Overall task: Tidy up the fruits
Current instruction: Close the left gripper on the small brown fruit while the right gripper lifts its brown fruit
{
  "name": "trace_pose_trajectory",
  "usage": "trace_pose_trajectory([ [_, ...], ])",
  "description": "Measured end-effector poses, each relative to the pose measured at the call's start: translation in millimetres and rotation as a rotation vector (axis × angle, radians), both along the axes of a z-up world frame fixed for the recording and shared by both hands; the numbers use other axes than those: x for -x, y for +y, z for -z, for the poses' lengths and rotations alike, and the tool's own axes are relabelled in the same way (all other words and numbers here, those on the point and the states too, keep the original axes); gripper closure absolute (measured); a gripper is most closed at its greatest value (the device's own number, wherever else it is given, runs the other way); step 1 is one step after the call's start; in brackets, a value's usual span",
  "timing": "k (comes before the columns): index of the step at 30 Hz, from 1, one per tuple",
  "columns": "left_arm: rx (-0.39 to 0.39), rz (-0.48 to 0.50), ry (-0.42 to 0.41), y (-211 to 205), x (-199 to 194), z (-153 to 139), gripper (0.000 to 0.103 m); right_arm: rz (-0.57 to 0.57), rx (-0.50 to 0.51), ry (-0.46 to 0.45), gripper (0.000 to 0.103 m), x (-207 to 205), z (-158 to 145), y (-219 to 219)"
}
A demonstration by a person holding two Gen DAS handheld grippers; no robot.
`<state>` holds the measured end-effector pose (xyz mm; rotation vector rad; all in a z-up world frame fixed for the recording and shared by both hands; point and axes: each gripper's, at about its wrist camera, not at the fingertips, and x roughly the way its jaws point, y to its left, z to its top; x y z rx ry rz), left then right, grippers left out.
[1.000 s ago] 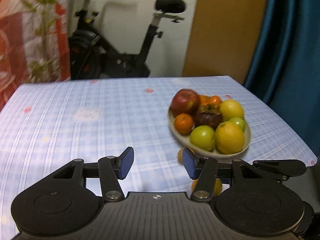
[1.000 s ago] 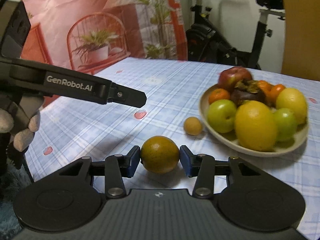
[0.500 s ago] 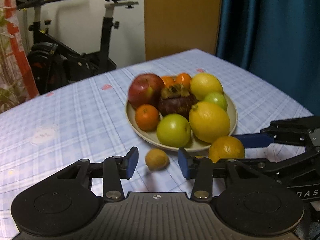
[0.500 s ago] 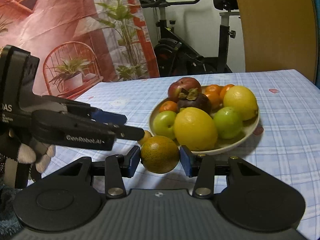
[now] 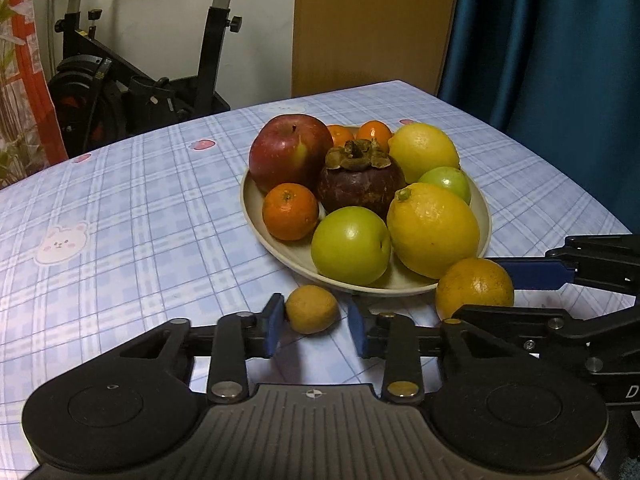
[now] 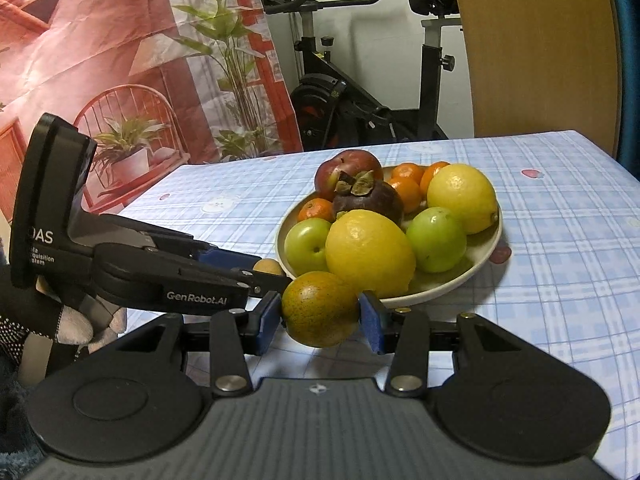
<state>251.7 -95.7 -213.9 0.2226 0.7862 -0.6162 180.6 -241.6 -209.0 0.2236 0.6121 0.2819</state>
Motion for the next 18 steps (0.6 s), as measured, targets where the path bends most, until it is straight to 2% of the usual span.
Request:
trace_pose_trajectory([
  [2,0.004,-0.004,-0.004,1,1,-1,0.073,-0.003,0.003,0.002,0.057,0,1,0],
  [11,0.053,-0.032,0.001,10,12,-4,0.073,0.001,0.014,-0.006,0.057,0,-2,1],
  [18,0.073,-0.009,-0.071,11,25,-31,0.073,0.000,0.023,-0.036,0.057,3,-11,3],
])
